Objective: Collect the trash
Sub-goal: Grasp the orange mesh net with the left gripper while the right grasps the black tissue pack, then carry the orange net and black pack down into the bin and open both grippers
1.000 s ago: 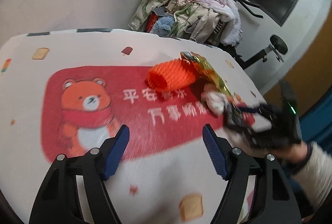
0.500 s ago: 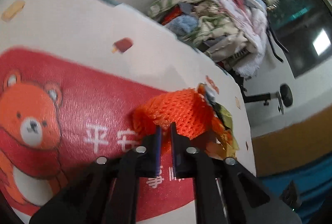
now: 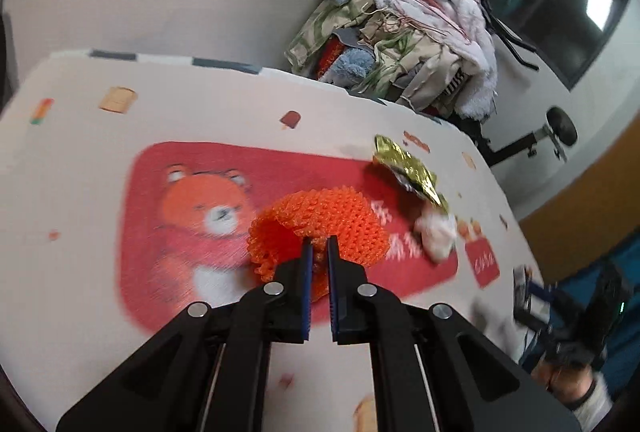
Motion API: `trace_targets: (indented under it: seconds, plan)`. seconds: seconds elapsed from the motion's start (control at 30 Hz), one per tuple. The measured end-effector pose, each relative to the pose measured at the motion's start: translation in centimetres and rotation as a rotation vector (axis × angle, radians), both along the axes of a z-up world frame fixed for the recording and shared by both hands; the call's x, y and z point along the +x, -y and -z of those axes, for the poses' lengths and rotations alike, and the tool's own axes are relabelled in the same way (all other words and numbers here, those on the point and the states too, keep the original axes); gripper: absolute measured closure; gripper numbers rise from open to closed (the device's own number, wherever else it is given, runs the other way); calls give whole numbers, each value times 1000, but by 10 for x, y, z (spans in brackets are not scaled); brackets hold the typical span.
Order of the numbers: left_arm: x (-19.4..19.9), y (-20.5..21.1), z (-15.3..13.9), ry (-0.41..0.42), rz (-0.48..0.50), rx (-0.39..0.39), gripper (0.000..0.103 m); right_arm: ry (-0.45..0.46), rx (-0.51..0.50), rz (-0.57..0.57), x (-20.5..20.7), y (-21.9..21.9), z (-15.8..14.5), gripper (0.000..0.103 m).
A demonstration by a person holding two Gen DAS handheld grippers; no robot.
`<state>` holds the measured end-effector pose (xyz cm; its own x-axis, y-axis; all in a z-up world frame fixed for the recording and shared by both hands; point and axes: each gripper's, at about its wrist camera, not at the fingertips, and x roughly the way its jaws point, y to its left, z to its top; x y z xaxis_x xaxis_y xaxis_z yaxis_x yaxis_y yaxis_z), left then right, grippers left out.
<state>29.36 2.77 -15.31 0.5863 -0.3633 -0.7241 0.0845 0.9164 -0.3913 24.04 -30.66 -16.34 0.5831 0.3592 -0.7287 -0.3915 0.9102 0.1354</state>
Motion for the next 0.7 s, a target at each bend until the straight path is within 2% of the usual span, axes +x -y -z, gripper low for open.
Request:
trace_targets:
  seconds: [0.33, 0.57, 0.7]
  plan:
    - [-117, -17, -20, 35, 95, 47, 96, 9, -5, -69, -54, -44, -13, 33]
    - [-189, 2, -17, 46, 186, 65, 96, 15, -11, -100, -93, -62, -17, 33]
    - [-225, 11, -9, 43, 253, 33, 96, 24, -13, -111, -112, -66, -20, 33]
